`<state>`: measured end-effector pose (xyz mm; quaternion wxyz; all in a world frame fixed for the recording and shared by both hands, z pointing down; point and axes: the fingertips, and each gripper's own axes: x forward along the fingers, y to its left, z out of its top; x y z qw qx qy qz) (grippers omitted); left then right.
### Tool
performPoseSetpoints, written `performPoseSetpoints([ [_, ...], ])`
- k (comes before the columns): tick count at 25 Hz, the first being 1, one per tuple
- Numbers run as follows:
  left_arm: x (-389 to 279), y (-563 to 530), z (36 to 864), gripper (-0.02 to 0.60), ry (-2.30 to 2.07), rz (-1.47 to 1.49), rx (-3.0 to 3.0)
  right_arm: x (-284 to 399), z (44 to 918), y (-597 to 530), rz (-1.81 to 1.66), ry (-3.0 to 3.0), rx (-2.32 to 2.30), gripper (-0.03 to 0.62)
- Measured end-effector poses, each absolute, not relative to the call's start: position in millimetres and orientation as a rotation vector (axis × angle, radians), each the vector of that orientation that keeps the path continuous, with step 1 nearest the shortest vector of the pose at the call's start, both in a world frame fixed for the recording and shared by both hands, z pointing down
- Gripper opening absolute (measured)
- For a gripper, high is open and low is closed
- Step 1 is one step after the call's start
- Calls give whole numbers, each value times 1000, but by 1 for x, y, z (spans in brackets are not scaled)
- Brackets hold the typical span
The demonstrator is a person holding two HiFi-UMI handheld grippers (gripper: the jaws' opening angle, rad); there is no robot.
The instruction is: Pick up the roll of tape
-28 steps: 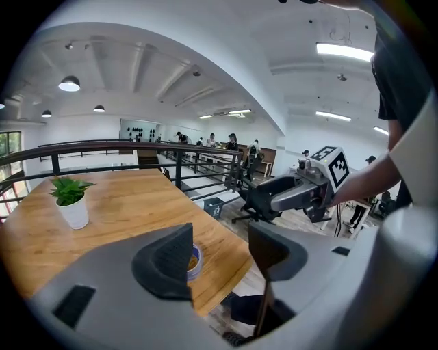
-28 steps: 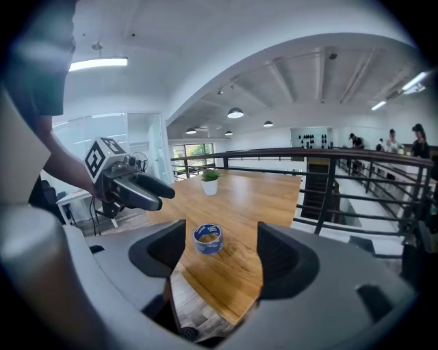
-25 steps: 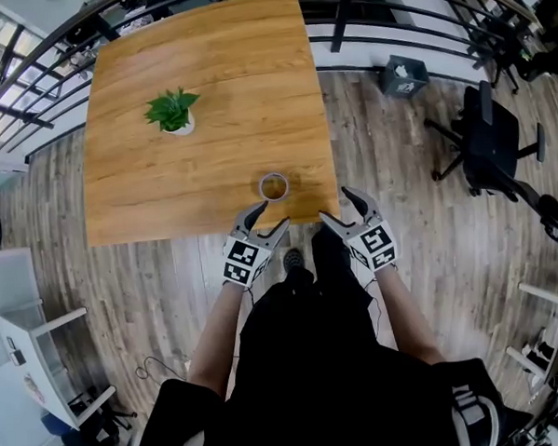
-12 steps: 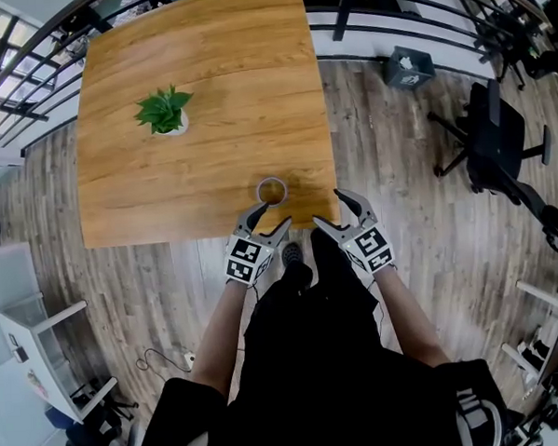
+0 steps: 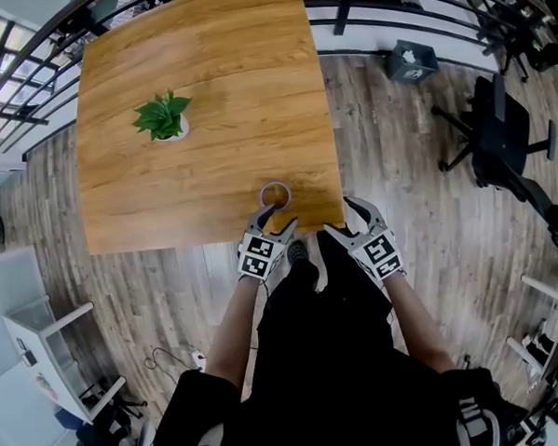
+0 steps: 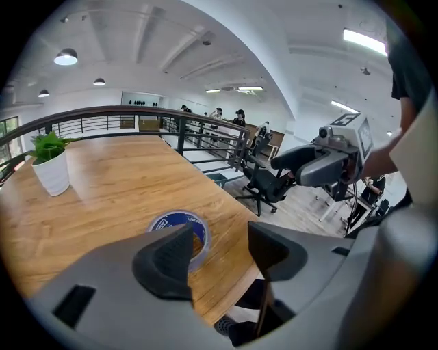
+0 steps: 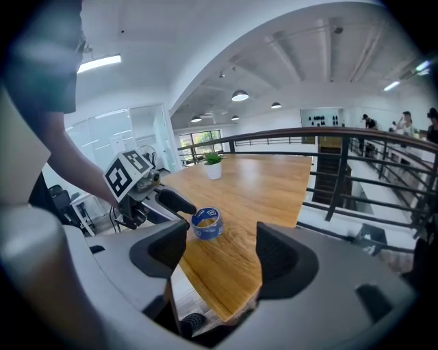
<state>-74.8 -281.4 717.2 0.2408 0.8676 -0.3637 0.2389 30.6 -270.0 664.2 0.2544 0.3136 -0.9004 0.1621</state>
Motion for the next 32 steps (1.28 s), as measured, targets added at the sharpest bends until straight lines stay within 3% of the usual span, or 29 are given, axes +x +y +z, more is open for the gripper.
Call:
performPoseSetpoints([
  [15, -55, -294, 749, 268, -934, 794, 2374, 37, 668, -280, 453, -2434, 871, 325],
  [27, -69, -303, 774, 103, -1025, 981, 2317, 51, 669, -282, 477, -2410, 894, 325],
  [32, -70, -304, 778, 71, -1025, 1030, 2316, 54, 669, -286, 489, -2409, 905, 326],
])
